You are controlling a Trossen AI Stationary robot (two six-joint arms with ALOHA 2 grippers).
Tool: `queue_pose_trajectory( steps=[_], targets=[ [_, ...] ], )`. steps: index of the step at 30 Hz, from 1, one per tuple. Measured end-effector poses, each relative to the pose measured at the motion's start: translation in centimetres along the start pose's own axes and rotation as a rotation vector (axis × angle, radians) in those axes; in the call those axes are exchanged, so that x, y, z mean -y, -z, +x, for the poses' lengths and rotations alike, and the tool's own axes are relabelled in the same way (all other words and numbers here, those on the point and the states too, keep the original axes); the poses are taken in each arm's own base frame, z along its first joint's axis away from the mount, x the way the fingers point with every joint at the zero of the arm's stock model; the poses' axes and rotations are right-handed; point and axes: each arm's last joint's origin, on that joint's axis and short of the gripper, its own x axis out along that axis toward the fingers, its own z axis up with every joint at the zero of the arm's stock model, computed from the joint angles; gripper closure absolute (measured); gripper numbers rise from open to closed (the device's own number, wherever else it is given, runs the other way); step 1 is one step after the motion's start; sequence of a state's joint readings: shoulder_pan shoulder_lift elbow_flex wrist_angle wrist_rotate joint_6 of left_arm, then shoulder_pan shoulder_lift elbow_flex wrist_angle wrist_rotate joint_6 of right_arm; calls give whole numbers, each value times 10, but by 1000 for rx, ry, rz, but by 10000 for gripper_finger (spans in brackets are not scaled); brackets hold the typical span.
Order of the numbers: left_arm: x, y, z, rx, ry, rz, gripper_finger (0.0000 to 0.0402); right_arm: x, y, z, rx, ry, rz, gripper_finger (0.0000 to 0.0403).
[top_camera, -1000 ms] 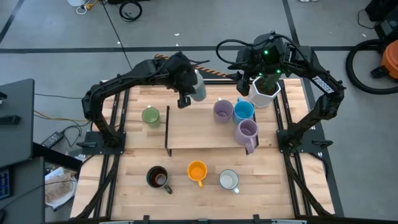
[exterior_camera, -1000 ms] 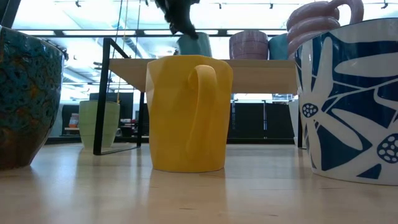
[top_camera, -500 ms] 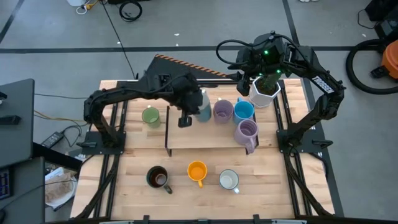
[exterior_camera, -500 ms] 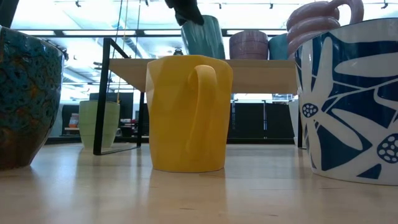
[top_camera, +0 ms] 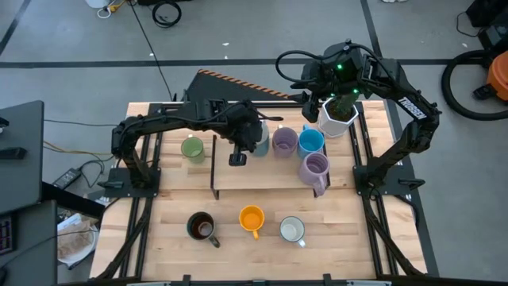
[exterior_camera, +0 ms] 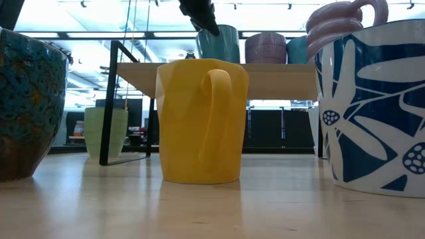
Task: Place coffee mugs
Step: Put the light blue mug on the shelf
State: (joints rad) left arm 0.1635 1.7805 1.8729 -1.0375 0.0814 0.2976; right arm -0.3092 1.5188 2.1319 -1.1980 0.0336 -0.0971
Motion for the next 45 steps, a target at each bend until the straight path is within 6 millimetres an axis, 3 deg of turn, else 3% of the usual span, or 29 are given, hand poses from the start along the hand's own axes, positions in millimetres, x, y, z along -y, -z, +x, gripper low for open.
queue_pose_trajectory(
  steps=[7,21,30,37,41,45],
  targets=[
    [2,0,0,0,3,16,353,0,0,0,0,0,0,234],
    [5,-10,1,84,-9,-41,243,0,0,0,0,0,8,234],
    [3,-11,-4,102,-14,-100,233,0,0,0,0,0,9,234],
    [-22,-18,-44,170,-75,-156,233,0,0,0,0,0,15,234],
    [-43,-10,-54,157,-111,-230,233,0,2,3,-9,-6,16,234],
    [-55,7,-52,60,-65,-277,233,-3,13,21,-90,-62,-19,234]
  ],
)
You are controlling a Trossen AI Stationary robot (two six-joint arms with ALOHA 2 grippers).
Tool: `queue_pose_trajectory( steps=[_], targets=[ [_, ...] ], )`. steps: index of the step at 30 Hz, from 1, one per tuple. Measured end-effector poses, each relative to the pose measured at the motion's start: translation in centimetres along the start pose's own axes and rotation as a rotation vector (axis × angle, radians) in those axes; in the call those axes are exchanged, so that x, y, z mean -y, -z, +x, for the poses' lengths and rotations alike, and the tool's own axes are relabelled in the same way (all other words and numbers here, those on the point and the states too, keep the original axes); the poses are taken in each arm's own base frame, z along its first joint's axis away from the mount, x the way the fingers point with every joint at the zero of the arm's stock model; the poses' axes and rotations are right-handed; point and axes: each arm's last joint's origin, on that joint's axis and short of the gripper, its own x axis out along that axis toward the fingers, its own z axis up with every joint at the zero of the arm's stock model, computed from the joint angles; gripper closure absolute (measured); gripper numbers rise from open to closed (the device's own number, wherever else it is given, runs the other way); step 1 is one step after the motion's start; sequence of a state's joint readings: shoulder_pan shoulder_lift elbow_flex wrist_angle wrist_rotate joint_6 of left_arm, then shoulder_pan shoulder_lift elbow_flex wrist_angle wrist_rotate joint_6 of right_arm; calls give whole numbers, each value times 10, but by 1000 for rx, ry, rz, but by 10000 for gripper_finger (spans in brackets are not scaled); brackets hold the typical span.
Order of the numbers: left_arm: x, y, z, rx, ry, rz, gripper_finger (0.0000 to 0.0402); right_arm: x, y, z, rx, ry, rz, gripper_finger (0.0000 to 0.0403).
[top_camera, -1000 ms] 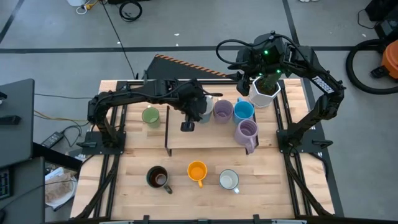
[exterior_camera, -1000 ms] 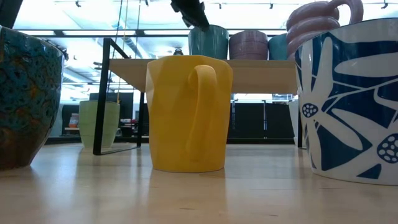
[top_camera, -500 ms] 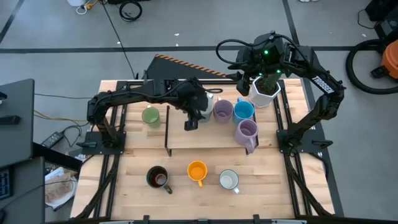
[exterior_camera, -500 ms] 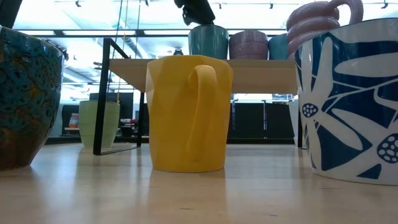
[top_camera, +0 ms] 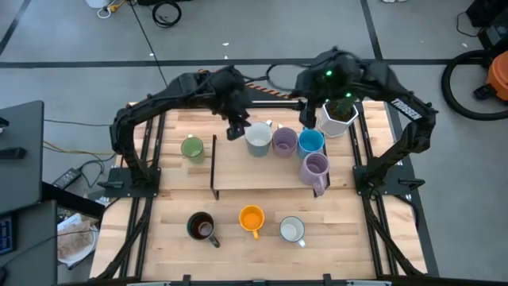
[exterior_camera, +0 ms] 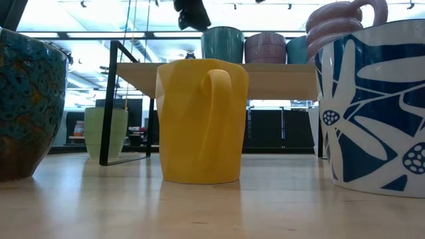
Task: Place coffee mugs
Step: Put the light blue mug on the shelf
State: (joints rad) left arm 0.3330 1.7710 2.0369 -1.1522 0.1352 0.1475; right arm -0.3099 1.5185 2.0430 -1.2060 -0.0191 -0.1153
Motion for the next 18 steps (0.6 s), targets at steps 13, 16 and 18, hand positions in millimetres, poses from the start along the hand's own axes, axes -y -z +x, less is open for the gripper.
queue_pose_trajectory(
  steps=[13,16,18],
  targets=[
    [1,12,1,-65,60,23,245,19,27,52,-111,-78,52,234],
    [3,20,-5,-44,54,13,255,20,24,49,-76,-109,44,234],
    [3,29,-9,-25,43,-6,259,19,23,46,-53,-137,31,234]
  ],
)
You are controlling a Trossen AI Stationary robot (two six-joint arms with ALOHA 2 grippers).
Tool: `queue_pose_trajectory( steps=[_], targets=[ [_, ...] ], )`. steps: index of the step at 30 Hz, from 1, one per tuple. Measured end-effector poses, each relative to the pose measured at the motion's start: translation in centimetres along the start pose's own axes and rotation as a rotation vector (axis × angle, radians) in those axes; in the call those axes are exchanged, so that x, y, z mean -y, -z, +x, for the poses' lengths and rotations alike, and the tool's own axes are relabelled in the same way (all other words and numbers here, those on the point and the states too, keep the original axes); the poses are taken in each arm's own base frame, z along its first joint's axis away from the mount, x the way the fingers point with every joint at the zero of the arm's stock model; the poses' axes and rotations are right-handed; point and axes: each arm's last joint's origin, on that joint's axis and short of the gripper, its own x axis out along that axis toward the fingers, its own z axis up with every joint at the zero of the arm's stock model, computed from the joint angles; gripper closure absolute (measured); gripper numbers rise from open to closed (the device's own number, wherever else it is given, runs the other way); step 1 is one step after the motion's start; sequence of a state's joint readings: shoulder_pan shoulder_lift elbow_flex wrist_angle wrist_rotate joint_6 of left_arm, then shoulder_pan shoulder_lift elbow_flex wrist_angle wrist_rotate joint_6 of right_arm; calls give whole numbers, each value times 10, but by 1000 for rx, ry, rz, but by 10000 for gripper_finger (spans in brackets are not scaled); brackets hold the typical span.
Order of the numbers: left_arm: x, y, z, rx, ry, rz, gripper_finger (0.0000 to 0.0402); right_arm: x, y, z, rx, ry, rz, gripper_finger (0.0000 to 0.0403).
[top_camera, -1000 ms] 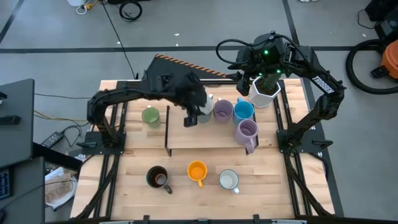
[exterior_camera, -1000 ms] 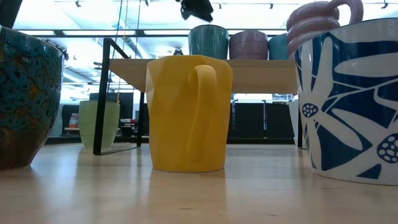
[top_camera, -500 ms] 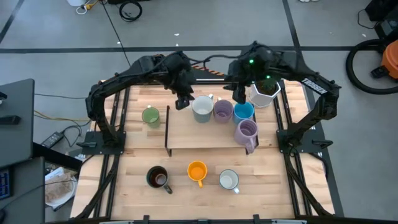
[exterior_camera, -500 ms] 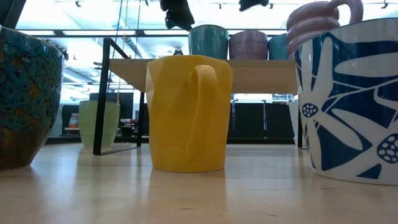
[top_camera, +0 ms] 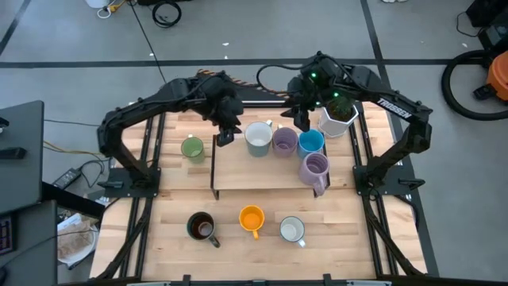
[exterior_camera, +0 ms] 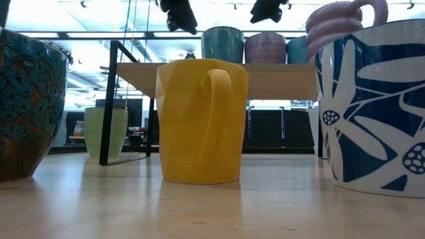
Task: Place coffee mugs
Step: Put the light blue mug on the shelf
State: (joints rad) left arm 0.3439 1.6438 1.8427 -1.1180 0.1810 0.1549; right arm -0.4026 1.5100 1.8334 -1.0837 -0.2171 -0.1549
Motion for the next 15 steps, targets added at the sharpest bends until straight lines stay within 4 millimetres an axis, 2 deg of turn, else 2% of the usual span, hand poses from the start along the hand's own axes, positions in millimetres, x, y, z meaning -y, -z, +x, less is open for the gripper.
queue_pose_trajectory(
  steps=[2,6,15],
  targets=[
    [0,6,0,43,-10,-22,259,1,0,-1,6,-25,-11,234],
    [3,20,2,106,-17,-37,260,4,3,10,-9,-41,-37,234],
    [3,46,32,148,-9,-112,260,18,13,33,4,-70,-23,234]
  ],
)
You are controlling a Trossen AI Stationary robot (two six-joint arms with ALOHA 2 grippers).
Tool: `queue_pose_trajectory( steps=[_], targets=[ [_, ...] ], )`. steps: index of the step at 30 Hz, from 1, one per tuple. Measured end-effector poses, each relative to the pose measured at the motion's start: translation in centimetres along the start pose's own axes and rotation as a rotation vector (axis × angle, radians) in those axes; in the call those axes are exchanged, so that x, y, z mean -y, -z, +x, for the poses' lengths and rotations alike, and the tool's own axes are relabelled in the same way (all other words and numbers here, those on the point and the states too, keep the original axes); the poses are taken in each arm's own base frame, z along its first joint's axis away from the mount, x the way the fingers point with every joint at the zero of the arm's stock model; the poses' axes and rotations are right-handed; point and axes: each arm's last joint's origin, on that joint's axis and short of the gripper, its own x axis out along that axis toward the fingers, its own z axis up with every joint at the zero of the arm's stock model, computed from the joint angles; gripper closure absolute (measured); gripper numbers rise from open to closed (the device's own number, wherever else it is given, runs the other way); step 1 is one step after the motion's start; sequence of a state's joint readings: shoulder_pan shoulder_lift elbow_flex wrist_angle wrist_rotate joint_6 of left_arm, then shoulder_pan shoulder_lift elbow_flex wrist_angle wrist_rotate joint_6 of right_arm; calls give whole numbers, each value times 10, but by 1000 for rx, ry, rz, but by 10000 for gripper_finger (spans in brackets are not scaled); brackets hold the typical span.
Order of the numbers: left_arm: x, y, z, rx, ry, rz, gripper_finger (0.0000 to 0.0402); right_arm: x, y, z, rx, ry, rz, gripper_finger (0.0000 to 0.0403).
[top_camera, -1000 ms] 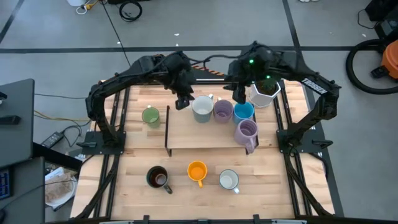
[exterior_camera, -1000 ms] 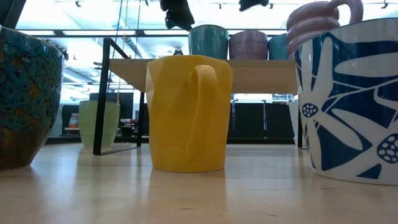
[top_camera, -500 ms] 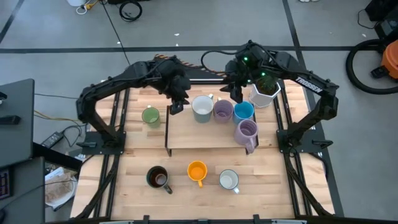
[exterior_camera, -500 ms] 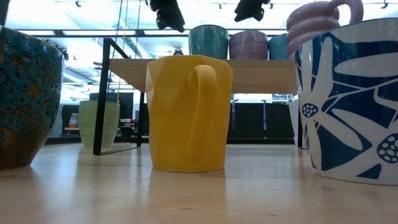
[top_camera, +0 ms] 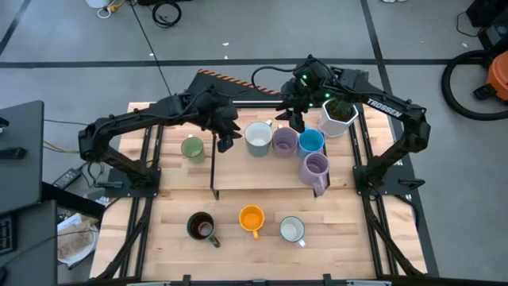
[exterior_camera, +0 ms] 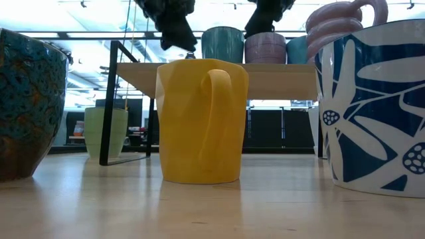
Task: Place coffee mugs
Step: Put the light blue mug on the shelf
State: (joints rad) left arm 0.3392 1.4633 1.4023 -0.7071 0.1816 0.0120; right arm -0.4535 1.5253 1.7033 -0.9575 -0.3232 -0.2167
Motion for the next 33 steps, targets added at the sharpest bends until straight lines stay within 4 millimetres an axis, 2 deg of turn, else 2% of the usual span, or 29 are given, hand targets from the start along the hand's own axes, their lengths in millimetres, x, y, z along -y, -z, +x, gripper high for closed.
queue_pose_trajectory(
  steps=[8,16,25,33],
  targets=[
    [-1,12,14,-8,6,-2,260,9,19,24,-43,-14,4,234],
    [16,10,20,30,47,19,260,15,34,42,-57,5,23,234],
    [40,8,23,58,57,74,260,17,34,49,-6,5,7,234],
    [42,10,23,41,12,57,260,20,34,56,-2,4,53,234]
  ],
)
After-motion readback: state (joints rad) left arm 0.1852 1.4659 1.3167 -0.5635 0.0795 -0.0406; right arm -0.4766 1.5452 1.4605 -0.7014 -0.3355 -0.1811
